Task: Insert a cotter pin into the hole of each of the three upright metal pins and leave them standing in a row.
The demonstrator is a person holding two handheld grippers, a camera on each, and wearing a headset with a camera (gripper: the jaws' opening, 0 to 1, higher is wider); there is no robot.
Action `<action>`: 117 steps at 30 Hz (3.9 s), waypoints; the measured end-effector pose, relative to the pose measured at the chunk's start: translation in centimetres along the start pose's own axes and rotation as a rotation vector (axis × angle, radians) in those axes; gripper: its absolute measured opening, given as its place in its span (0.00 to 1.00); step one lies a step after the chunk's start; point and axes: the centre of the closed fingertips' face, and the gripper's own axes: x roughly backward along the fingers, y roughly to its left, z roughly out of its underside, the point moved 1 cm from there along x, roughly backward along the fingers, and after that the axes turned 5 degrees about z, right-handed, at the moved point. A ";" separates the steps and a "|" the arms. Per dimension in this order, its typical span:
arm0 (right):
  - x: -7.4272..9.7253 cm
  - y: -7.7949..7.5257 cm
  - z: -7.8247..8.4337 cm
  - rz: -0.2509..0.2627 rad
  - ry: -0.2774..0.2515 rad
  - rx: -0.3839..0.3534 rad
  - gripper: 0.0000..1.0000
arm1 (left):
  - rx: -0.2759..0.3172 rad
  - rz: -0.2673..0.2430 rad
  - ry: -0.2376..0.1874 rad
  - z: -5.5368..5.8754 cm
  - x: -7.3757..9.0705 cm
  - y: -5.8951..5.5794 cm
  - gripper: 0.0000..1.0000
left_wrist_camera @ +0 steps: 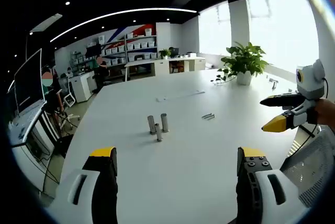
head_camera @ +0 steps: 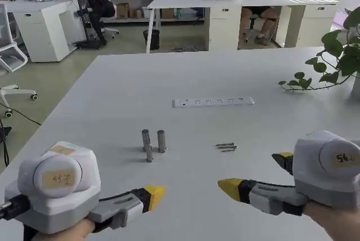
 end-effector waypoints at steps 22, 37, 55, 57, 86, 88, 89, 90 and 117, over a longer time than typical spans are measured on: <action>0.1 -0.6 -0.3 0.007 -0.017 -0.009 0.61 | -0.008 -0.010 -0.018 -0.5 0.0 0.0 0.84; 0.5 -0.6 -0.2 0.011 -0.017 -0.012 0.60 | 0.010 -0.002 -0.021 -0.4 0.4 0.0 0.84; 0.0 -0.4 0.5 0.013 0.017 0.020 0.68 | 0.007 0.008 -0.022 -0.5 0.2 -0.2 0.85; -0.1 -0.3 0.8 0.008 0.026 0.023 0.69 | 0.006 0.010 -0.028 -0.6 0.2 -0.2 0.85; -2.3 0.1 1.0 -0.048 0.066 0.041 0.60 | 0.006 0.040 -0.033 -0.4 -0.3 -1.2 0.83; -2.9 0.5 0.9 -0.063 0.070 0.053 0.59 | 0.008 0.045 -0.035 -0.4 -0.4 -1.3 0.82; -3.2 0.6 0.9 -0.066 0.071 0.058 0.59 | 0.009 0.047 -0.036 -0.4 -0.5 -1.3 0.82; -3.5 0.9 0.8 -0.074 0.072 0.064 0.59 | 0.009 0.047 -0.037 -0.3 -0.5 -1.3 0.82; -12.6 6.1 -0.9 -0.249 0.024 0.150 0.40 | 0.012 0.084 -0.024 0.8 -2.5 -1.4 0.76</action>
